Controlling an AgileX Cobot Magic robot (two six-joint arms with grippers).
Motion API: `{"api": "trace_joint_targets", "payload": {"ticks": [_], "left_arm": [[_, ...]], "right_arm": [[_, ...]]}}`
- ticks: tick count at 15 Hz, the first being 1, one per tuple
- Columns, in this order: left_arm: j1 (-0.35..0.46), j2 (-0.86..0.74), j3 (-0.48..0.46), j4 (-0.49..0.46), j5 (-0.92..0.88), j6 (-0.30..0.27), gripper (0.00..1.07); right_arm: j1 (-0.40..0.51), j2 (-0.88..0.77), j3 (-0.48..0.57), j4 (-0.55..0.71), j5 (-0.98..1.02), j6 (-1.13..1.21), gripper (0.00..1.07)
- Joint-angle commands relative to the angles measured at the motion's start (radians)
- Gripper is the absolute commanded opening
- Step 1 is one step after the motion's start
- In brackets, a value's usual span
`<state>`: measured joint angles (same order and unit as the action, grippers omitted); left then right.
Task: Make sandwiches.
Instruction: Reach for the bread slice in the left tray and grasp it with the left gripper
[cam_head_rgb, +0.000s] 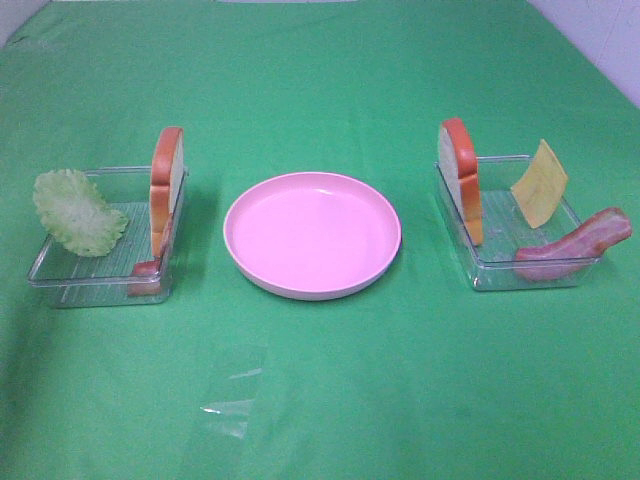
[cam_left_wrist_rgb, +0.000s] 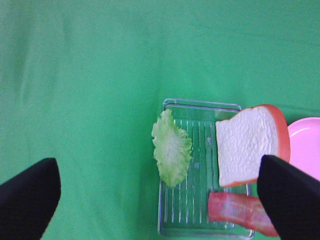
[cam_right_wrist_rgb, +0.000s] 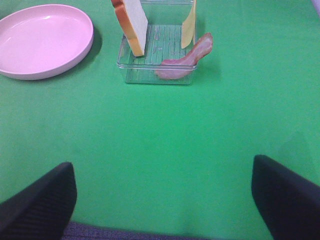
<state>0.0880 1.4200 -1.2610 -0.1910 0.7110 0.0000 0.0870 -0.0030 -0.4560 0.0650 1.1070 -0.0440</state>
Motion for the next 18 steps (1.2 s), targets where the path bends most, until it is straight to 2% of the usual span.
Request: {"api": "trace_joint_targets", "payload": {"ticks": [1, 3, 4, 5, 9, 11, 13, 15, 18], "left_arm": [[0.002, 0.092, -0.101, -0.037, 0.031, 0.01, 0.99], [0.002, 0.152, -0.162, -0.067, 0.057, 0.01, 0.99], [-0.033, 0.222, -0.23, -0.071, 0.095, 0.0, 0.99], [-0.069, 0.263, -0.272, -0.055, 0.122, -0.035, 0.99], [-0.242, 0.438, -0.472, 0.086, 0.258, -0.189, 0.99], [-0.325, 0.53, -0.591, 0.11, 0.368, -0.209, 0.99], [-0.39, 0.607, -0.691, 0.175, 0.48, -0.236, 0.99], [-0.407, 0.661, -0.755, 0.221, 0.557, -0.272, 0.99], [-0.409, 0.67, -0.763, 0.219, 0.546, -0.293, 0.99]], "right_arm": [[-0.006, -0.027, 0.004, -0.009, -0.004, 0.003, 0.93], [-0.006, -0.027, 0.004, -0.009, -0.004, 0.003, 0.93], [-0.006, -0.027, 0.004, -0.009, -0.004, 0.003, 0.93], [-0.006, -0.027, 0.004, -0.009, -0.004, 0.003, 0.93], [-0.006, -0.027, 0.004, -0.009, -0.004, 0.003, 0.93], [-0.006, -0.027, 0.004, -0.009, -0.004, 0.003, 0.93], [-0.006, -0.027, 0.004, -0.009, -0.004, 0.003, 0.93], [-0.006, -0.027, 0.004, -0.009, -0.004, 0.003, 0.93], [-0.006, -0.027, 0.004, -0.009, -0.004, 0.003, 0.93]]}}
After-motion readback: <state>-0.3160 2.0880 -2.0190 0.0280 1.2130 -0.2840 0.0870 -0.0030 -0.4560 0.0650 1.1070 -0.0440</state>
